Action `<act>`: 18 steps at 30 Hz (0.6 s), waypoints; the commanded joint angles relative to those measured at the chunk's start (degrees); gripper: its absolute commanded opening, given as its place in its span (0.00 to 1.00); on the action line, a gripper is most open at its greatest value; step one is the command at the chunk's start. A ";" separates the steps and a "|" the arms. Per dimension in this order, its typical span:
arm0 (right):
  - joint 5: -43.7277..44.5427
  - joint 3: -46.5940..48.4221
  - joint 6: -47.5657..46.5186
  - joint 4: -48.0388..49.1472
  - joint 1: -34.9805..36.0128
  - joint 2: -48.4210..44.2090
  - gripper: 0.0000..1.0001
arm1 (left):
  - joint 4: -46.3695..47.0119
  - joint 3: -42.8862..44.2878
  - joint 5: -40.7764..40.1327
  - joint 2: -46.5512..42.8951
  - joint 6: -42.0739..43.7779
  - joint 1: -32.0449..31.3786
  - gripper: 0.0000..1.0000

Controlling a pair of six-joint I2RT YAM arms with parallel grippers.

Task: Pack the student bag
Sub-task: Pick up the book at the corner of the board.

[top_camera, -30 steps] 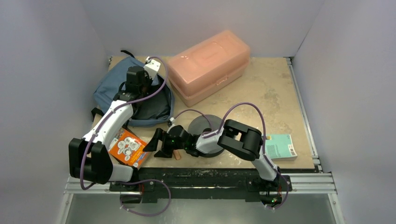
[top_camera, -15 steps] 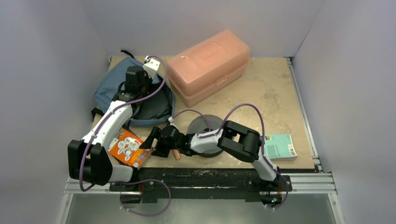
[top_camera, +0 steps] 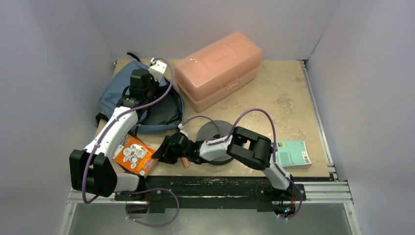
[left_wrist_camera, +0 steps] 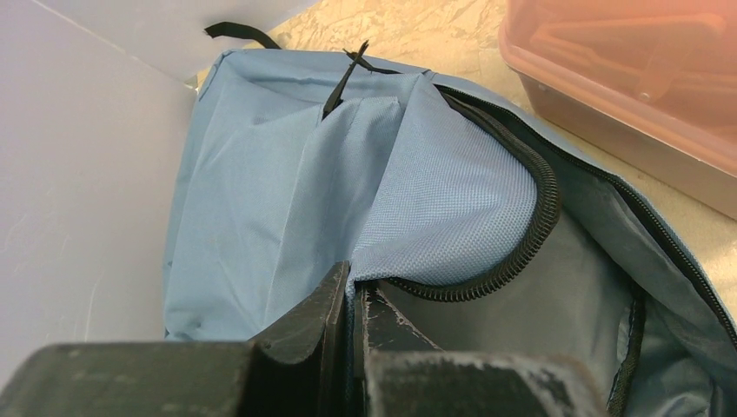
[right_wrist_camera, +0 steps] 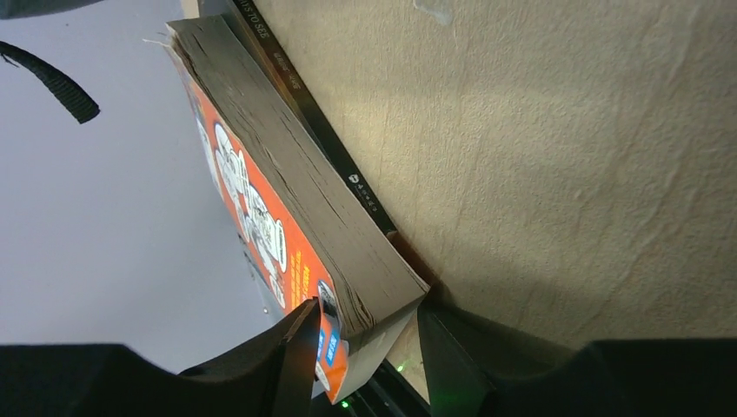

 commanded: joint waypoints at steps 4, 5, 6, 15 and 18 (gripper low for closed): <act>2.33 -0.64 0.73 4.47 0.21 0.34 0.51 | 1.94 3.16 0.95 -2.54 -1.16 -0.18 0.00; 2.16 -1.07 1.11 5.99 0.21 0.45 0.49 | 1.86 3.13 1.03 -2.55 -1.21 -0.18 0.00; 2.11 -1.54 1.38 7.22 0.18 0.43 0.44 | 1.86 3.15 1.00 -2.51 -1.22 -0.18 0.00; 4.70 -3.46 -6.40 4.95 -1.14 -8.02 0.00 | 1.73 3.16 1.03 -2.71 -1.13 -0.18 0.00; 4.47 -6.16 -10.20 5.27 -2.58 -11.82 0.00 | 1.75 3.24 1.03 -2.43 -1.15 -0.18 0.00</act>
